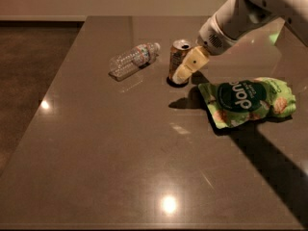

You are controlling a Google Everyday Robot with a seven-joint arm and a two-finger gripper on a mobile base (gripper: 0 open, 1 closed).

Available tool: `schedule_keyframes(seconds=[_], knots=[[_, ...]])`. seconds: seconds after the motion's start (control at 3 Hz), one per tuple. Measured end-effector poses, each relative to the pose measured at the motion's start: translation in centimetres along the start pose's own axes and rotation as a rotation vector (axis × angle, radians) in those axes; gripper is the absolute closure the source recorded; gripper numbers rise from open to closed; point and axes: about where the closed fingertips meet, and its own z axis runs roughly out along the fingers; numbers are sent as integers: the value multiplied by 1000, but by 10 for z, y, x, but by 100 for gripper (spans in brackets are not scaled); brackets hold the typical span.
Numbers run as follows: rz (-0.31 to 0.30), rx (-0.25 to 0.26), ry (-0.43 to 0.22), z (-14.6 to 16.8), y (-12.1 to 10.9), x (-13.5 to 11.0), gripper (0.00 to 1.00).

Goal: Pick orange can

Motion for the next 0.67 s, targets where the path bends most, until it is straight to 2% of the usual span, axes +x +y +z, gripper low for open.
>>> schedule_keyframes(seconds=[0.33,0.67], knots=[[-6,-24,-34,8,0,-13,0],[-8,-38,-57,9,0,-24,18]])
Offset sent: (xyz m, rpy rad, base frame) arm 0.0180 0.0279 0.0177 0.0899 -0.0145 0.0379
